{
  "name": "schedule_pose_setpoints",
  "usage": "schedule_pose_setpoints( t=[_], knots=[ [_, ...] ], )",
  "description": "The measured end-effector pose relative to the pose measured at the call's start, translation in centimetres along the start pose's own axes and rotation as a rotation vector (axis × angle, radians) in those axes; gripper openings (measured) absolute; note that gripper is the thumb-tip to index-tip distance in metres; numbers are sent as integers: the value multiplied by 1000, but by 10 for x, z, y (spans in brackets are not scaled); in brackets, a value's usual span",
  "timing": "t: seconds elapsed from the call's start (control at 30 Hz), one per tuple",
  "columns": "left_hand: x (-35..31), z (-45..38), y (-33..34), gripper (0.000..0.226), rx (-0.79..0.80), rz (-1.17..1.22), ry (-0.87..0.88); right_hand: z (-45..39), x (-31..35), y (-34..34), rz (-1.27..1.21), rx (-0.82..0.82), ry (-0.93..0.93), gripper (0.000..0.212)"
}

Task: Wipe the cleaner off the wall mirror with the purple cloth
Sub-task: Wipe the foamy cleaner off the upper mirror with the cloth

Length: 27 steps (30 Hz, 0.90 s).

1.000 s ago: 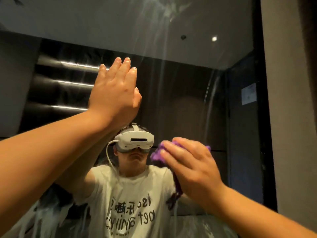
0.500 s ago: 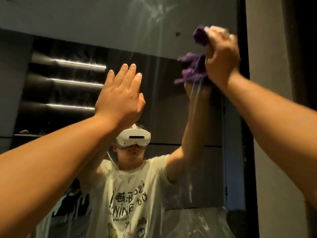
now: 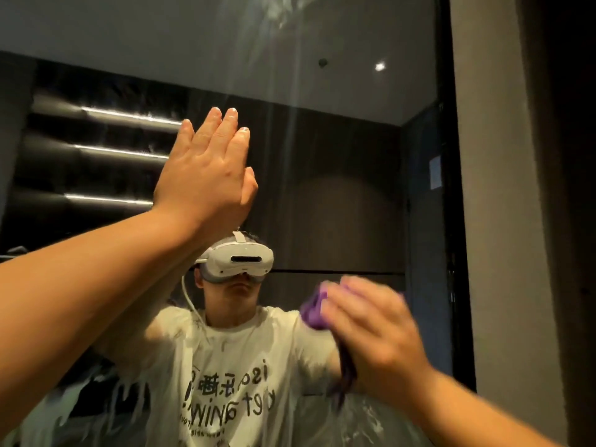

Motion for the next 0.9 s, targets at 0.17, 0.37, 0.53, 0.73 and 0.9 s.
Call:
schedule_pose_setpoints(
  t=[0.17,0.37,0.53,0.73,0.9],
  knots=[
    [1,0,-3,60,-5,-1,7,76,37,32,-205,-47,153,111],
    [2,1,-2,64,6,-9,14,-50,-2,-47,-225,-54,-92,36],
    [3,1,-2,65,3,-16,6,-208,-135,-80,75,-295,302,43],
    [2,3,-2,65,-10,-12,14,-202,-89,-26,91,-196,237,39],
    [1,4,-1,63,-20,-26,21,1,78,36,-159,16,-47,38]
  ],
)
Point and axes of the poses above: each hand's wrist, its own z-axis away from the middle knuckle, its own y-axis out of the palm, x = y × z, the point moved 8 cm from there along -z, towards the middle knuckle, and after that the axes turned 11 degrees about -z, right-handed, at the moved point
